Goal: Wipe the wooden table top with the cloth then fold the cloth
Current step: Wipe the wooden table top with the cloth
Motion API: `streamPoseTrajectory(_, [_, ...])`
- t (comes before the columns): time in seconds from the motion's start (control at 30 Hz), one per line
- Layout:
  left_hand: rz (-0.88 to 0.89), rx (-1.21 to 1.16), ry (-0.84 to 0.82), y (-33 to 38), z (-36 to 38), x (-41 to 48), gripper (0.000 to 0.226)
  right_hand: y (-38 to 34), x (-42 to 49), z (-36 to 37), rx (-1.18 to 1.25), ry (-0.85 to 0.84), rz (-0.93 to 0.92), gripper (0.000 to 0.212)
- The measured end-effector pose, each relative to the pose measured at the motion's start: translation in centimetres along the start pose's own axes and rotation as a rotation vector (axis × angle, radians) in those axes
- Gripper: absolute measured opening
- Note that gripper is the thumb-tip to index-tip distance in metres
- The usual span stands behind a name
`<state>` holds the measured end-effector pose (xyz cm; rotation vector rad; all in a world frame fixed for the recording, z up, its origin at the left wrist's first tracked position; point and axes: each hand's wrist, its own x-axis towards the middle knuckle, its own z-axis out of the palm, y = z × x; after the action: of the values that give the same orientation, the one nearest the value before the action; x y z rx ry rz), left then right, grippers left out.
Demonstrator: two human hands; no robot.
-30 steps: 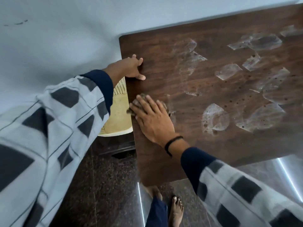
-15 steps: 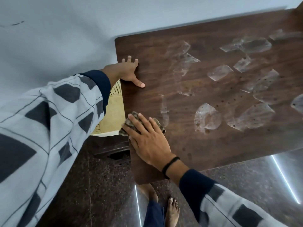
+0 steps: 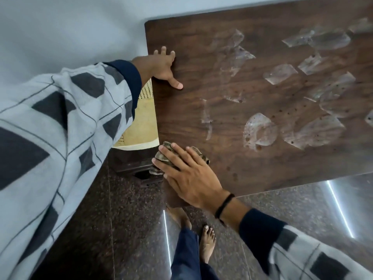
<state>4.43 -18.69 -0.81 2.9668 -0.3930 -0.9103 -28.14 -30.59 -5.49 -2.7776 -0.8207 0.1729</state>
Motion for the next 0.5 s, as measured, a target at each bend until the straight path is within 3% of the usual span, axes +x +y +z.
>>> streamPoseTrajectory(0.07, [-0.003,0.011,0.007,0.2,0.0,0.0,0.131,1.3,1.0,-0.7,-0.029,-0.011,-0.008,0.051])
streamPoseTrajectory(0.2, [-0.011,0.017,0.003,0.2,-0.1,0.1,0.132,0.3,2.8,-0.9,0.014,0.068,0.262,0.051])
streamPoseTrajectory(0.4, [0.001,0.004,0.022,0.1,0.2,-0.1,0.132,-0.6,-3.0,0.8,-0.027,-0.026,-0.058,0.053])
streamPoseTrajectory(0.5, [0.002,0.009,0.021,0.2,0.0,0.1,0.132,1.7,-0.8,-0.4,-0.042,-0.002,0.090,0.052])
